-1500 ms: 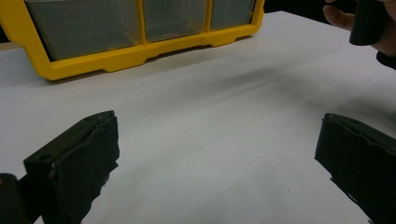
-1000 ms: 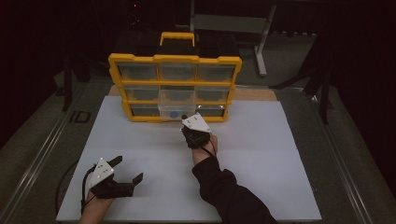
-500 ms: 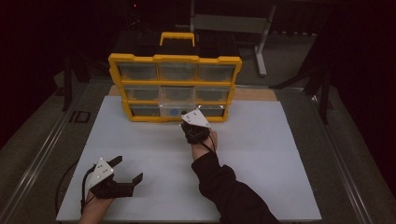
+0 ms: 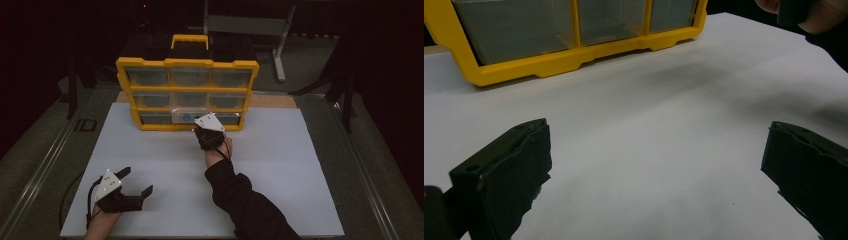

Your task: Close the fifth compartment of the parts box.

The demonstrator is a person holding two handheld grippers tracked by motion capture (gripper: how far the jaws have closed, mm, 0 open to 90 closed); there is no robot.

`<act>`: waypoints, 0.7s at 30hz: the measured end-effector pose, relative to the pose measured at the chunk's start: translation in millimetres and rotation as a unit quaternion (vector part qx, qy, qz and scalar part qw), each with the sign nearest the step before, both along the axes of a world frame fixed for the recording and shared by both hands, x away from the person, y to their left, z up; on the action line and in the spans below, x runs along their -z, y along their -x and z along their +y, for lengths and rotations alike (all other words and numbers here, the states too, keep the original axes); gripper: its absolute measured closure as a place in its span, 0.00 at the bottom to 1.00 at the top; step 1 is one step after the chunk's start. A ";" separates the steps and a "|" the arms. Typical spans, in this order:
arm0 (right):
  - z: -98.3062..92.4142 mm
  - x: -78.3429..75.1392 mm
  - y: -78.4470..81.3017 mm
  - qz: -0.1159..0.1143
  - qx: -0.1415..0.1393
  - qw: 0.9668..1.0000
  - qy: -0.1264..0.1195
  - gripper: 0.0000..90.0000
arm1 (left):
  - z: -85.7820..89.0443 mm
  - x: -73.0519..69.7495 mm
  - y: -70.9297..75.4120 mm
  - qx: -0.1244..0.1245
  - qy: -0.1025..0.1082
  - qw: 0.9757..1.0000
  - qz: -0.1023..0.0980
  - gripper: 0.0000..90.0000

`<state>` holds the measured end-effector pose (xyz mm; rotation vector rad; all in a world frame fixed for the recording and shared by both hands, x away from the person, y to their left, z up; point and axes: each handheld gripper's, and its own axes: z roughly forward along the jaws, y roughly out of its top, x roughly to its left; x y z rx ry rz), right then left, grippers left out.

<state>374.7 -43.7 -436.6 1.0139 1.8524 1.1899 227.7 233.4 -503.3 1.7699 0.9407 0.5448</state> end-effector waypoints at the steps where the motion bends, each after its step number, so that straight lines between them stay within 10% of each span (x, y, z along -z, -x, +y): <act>1: 0.2 -0.3 -1.1 0.001 0.000 1.000 0.000 1.00 | 0.0 0.0 0.0 0.000 0.000 1.000 0.000 0.00; 21: 1.2 -6.2 -21.7 0.003 0.006 1.000 0.001 1.00 | 0.0 0.0 0.2 0.002 0.000 1.000 0.000 0.00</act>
